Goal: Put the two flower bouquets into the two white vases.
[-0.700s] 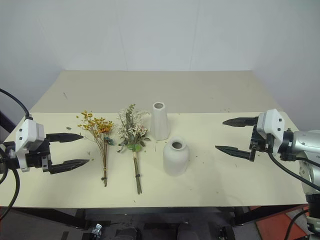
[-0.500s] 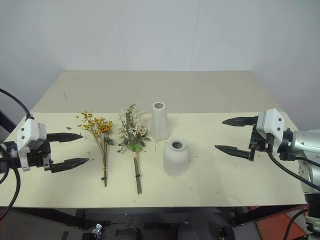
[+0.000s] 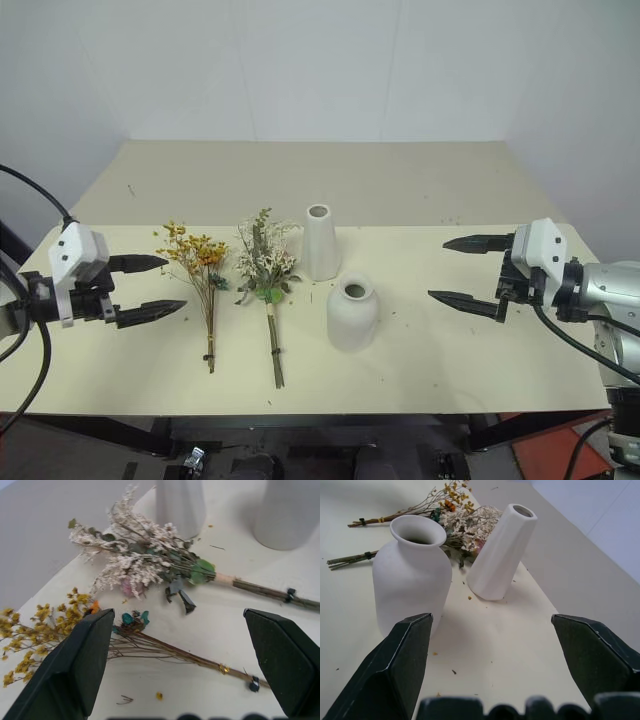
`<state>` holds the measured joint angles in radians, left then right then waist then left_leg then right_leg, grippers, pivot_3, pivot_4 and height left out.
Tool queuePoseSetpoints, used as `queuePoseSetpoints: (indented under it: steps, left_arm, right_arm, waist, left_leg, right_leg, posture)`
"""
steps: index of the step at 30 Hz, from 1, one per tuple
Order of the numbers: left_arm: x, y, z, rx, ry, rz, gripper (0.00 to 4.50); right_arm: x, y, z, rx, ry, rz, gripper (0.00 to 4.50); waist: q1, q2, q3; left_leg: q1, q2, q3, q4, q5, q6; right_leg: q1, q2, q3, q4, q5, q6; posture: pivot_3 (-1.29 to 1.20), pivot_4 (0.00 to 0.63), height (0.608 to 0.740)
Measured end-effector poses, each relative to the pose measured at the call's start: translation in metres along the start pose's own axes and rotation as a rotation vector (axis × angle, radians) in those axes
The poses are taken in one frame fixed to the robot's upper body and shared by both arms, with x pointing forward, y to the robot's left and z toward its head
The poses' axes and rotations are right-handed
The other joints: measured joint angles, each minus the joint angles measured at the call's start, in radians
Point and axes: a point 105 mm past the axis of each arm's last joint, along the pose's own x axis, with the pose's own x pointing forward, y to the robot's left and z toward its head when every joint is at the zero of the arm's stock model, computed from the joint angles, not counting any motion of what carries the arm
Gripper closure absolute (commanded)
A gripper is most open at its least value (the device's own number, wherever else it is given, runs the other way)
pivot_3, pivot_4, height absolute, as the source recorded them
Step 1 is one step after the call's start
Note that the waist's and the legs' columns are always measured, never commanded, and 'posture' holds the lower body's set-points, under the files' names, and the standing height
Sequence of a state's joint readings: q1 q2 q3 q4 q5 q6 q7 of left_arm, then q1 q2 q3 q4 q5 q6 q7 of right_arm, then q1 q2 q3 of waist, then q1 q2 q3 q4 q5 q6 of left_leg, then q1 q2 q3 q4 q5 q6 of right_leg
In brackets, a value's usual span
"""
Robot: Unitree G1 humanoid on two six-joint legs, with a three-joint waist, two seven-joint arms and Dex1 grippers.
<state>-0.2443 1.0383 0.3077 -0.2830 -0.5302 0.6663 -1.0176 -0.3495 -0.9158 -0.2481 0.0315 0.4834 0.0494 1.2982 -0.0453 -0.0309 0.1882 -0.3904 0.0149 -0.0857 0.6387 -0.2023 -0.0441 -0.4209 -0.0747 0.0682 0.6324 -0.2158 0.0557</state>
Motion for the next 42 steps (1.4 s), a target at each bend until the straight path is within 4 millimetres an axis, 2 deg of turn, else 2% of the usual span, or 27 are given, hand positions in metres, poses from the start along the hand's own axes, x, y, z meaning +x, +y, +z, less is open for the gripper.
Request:
queuePoseSetpoints:
  steps: [6,12,15,19,24,32,38,42]
  left_arm:
    - [0.013,0.017,0.024,-0.146,0.118,0.115,0.0]
    - [0.022,0.034,0.037,-0.346,0.31,0.222,0.0]
    - [0.029,0.044,0.03,-0.45,0.401,0.266,0.0]
    - [0.036,0.05,0.022,-0.465,0.495,0.314,0.0]
    - [0.05,0.044,0.019,-0.393,0.692,0.28,0.0]
    - [0.056,0.044,-0.001,-0.553,0.844,0.274,0.0]
    - [0.078,0.035,-0.014,-0.652,0.91,0.271,0.0]
    - [0.084,0.032,-0.021,-0.683,0.949,0.3,0.0]
  right_arm:
    - [0.004,0.002,-0.002,0.009,-0.012,0.001,0.03]
    - [0.007,-0.001,0.002,-0.009,-0.021,0.005,0.03]
    - [0.01,-0.001,0.004,-0.016,-0.025,0.014,0.03]
    - [0.014,0.0,0.002,-0.008,-0.028,0.013,0.03]
    - [0.016,-0.003,0.005,-0.025,-0.03,0.011,0.03]
    - [0.016,-0.004,0.004,-0.022,-0.03,0.008,0.03]
    - [0.016,-0.005,0.004,-0.023,-0.031,0.009,0.03]
    - [0.016,-0.005,0.006,-0.028,-0.034,0.009,0.03]
  waist:
    - [-0.001,0.0,0.0]
    - [-0.006,-0.001,0.0]
    - [-0.011,-0.001,0.0]
    - [-0.016,-0.001,0.001]
    - [-0.014,-0.001,0.001]
    - [-0.019,-0.002,0.003]
    - [-0.015,-0.002,0.003]
    - [-0.018,-0.002,0.003]
  left_leg:
    - [0.0,0.0,0.0,0.001,0.0,0.0]
    - [0.0,-0.001,0.0,0.002,0.0,0.0]
    - [0.0,-0.001,0.0,0.002,0.0,0.0]
    - [-0.001,-0.001,0.0,0.002,0.0,0.0]
    - [-0.001,-0.001,0.0,0.003,0.0,0.0]
    - [-0.003,-0.002,0.0,0.003,0.0,0.0]
    - [-0.003,-0.002,0.0,0.003,0.0,0.0]
    - [-0.003,-0.002,0.0,0.003,0.0,0.0]
  right_leg:
    - [0.0,0.0,0.0,0.001,0.0,0.001]
    - [0.0,0.001,0.0,0.001,0.0,0.001]
    - [0.0,0.001,0.0,0.001,0.0,0.001]
    - [-0.001,0.001,0.001,0.001,0.0,0.001]
    - [-0.001,0.0,0.001,0.002,0.0,0.002]
    - [-0.002,0.0,0.001,0.002,0.0,0.002]
    - [-0.002,0.0,0.001,0.002,0.0,0.002]
    - [-0.003,0.0,0.001,0.002,0.0,0.002]
  posture:
    - [0.0,0.15,0.74]
    - [0.0,0.15,0.74]
    - [0.0,0.15,0.74]
    - [0.0,0.15,0.74]
    - [0.0,0.15,0.74]
    - [0.0,0.15,0.74]
    - [0.0,0.15,0.74]
    - [0.0,0.15,0.74]
